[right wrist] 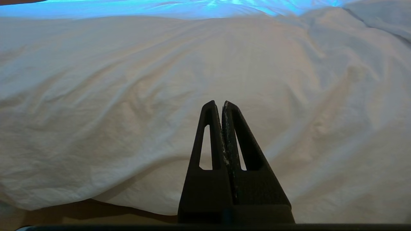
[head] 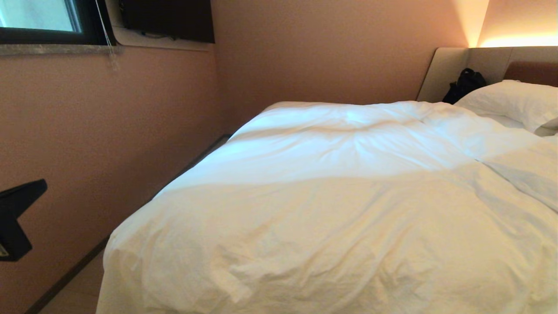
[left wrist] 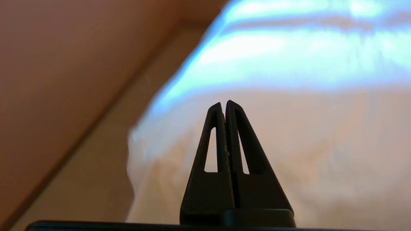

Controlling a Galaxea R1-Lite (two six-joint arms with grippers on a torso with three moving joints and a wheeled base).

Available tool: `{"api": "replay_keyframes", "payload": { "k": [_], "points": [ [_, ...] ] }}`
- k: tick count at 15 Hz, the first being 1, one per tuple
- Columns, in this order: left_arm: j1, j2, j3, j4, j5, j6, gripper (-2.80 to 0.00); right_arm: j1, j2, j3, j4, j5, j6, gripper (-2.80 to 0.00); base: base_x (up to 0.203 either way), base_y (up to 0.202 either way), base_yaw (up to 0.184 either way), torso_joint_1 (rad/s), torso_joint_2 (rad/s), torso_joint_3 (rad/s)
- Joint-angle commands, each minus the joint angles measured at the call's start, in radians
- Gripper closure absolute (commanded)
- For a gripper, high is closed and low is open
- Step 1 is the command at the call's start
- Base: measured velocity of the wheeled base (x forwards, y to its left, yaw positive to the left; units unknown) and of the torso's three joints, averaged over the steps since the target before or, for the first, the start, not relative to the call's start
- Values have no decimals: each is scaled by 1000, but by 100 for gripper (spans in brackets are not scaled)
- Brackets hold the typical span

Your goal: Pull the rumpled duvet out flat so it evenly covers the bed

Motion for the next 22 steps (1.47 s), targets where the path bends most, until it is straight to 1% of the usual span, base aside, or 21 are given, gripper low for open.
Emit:
{"api": "replay_keyframes", "payload": {
  "k": [1,3,4,5,8,12,13,15,17,19,20,22],
  "points": [
    [0,-9,69,-146,40,20,0,0,1,0,0,0,-1,0,0,0,0,0,0,0],
    [0,-28,180,-340,81,68,0,0,1,0,0,0,-1,0,0,0,0,0,0,0],
    [0,-60,214,-391,91,87,0,0,1,0,0,0,-1,0,0,0,0,0,0,0],
    [0,-93,235,-408,94,95,0,0,1,0,0,0,-1,0,0,0,0,0,0,0],
    [9,-213,268,-408,97,121,0,0,1,0,0,0,-1,0,0,0,0,0,0,0],
    [68,-319,294,-404,123,184,0,0,1,0,0,0,-1,0,0,0,0,0,0,0],
    [87,-351,296,-385,125,201,0,0,1,0,0,0,-1,0,0,0,0,0,0,0],
    [122,-415,295,-276,125,217,0,0,1,0,0,0,-1,0,0,0,0,0,0,0],
    [132,-481,276,-153,124,217,0,0,1,0,0,0,-1,0,0,0,0,0,0,0],
    [132,-533,263,-65,116,211,0,0,1,0,0,0,-1,0,0,0,0,0,0,0],
    [132,-553,262,-29,108,195,0,0,1,0,0,0,-1,0,0,0,0,0,0,0],
    [129,-571,242,61,58,133,0,0,1,0,0,0,-1,0,0,0,0,0,0,0]
  ]
}}
